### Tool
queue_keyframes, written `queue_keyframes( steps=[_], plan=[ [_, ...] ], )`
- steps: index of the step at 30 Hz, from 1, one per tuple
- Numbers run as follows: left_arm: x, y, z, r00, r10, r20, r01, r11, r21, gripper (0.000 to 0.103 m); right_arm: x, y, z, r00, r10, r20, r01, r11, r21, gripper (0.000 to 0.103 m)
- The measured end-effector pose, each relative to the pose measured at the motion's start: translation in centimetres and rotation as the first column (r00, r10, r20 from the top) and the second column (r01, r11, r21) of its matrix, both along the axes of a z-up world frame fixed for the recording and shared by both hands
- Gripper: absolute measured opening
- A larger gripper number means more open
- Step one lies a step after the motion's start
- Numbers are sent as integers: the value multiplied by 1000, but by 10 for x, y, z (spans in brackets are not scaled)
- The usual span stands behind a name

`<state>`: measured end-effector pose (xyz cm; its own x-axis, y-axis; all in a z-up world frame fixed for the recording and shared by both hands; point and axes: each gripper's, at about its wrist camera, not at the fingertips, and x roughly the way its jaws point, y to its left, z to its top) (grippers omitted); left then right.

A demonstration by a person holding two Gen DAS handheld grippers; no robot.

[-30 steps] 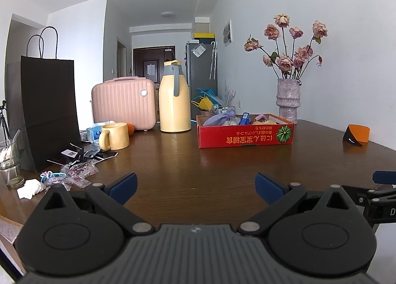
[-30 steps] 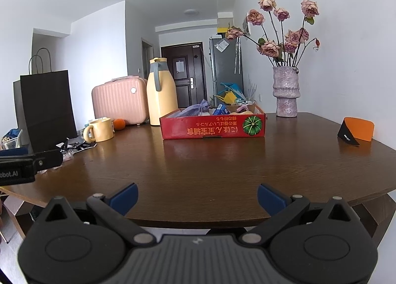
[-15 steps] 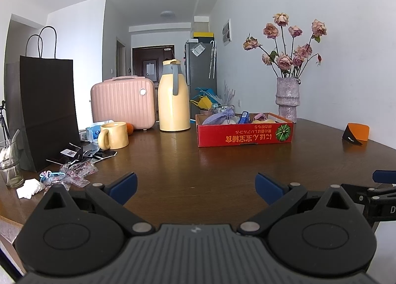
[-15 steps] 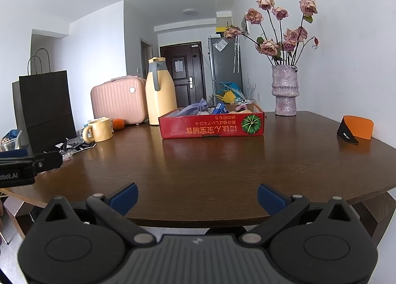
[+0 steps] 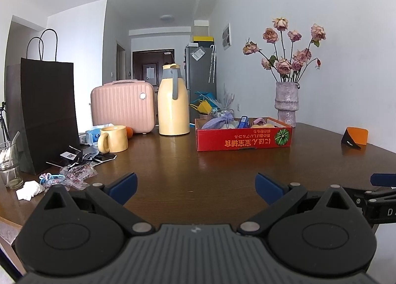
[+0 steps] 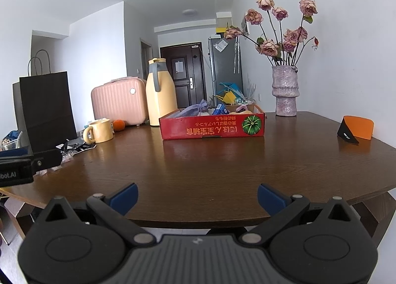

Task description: Organize soft objects

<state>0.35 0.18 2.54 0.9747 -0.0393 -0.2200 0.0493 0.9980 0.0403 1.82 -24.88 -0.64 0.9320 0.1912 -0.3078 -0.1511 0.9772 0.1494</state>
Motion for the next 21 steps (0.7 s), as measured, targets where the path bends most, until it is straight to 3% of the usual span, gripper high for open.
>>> queue_keyframes(
  steps=[21],
  plan=[
    [-2,-1,1,1000,-2,4,2,1000,-4,103,0,1,0,1000,-1,5,1,1000,7,103]
  ],
)
